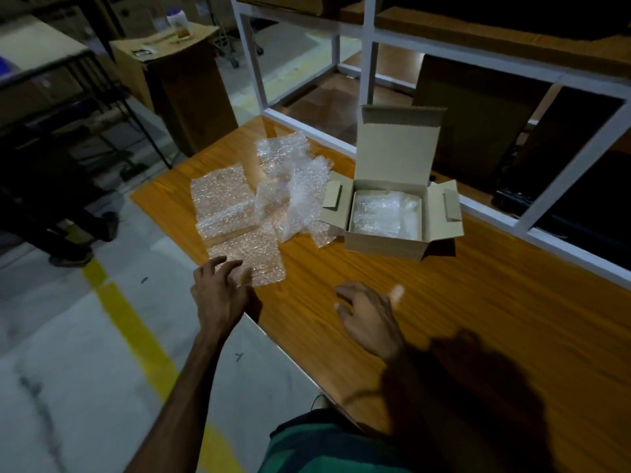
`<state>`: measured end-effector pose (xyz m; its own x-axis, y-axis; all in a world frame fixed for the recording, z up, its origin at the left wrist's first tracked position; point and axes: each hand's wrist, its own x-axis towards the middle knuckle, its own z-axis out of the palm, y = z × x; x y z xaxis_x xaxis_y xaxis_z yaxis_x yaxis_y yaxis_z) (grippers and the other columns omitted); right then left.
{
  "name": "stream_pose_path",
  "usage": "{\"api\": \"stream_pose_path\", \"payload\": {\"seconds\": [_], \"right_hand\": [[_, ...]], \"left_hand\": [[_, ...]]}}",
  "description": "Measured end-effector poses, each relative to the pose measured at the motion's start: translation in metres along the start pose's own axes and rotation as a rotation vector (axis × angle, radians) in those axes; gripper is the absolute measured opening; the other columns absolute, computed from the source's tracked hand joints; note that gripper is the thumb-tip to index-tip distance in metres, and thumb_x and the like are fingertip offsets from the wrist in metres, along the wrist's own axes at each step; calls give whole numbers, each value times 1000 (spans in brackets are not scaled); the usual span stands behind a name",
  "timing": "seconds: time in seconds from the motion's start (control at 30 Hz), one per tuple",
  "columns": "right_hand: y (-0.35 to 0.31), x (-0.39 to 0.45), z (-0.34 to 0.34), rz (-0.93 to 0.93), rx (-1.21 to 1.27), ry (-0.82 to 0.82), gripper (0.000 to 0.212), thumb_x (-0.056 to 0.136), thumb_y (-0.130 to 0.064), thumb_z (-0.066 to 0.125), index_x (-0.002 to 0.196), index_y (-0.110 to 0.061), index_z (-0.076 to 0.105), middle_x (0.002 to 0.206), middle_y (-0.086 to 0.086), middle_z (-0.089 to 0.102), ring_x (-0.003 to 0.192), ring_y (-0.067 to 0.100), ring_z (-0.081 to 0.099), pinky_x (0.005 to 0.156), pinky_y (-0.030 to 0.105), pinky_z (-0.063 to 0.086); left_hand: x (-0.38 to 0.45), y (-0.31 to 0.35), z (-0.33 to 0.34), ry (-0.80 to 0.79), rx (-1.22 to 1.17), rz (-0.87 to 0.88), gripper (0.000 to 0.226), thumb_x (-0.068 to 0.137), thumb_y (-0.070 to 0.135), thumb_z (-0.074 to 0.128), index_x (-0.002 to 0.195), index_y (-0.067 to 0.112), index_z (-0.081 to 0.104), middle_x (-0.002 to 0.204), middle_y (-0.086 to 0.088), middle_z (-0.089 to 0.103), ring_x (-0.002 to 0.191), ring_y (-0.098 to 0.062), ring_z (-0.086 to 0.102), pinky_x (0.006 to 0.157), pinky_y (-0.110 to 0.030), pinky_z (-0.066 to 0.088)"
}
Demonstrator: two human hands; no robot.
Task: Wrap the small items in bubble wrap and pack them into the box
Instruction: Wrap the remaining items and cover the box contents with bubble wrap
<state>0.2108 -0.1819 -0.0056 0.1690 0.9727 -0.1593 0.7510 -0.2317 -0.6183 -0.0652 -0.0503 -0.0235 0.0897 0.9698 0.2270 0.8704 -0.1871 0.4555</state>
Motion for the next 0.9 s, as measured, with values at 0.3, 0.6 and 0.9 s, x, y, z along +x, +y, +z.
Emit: {"api": "stream_pose_path", "payload": {"seconds": [0.3,0.6,0.9], "right_hand": [[-21,15,4,-37,107,-90,44,107,-32,57,151,-22,57,153,0,55,135,19,55,113,39,47],[-59,31,21,137,749,-210,78,100,-54,64,165,-43,21,160,-3,50,141,21,54,113,50,49],[-10,23,30,474,702,102,40,98,-34,68,136,-22,63,111,0,76,81,11,76,68,36,66]], "left_hand": [[9,14,19,-118,129,-4,19,100,36,63,103,26,78,119,-3,69,115,-30,57,92,-51,38],[-51,84,27,30,-202,62,20,98,29,60,99,13,72,103,-5,67,95,-23,53,81,-44,46],[-83,105,44,-58,-398,226,23,99,24,59,110,16,77,115,2,72,107,-14,60,91,-41,51]]}}
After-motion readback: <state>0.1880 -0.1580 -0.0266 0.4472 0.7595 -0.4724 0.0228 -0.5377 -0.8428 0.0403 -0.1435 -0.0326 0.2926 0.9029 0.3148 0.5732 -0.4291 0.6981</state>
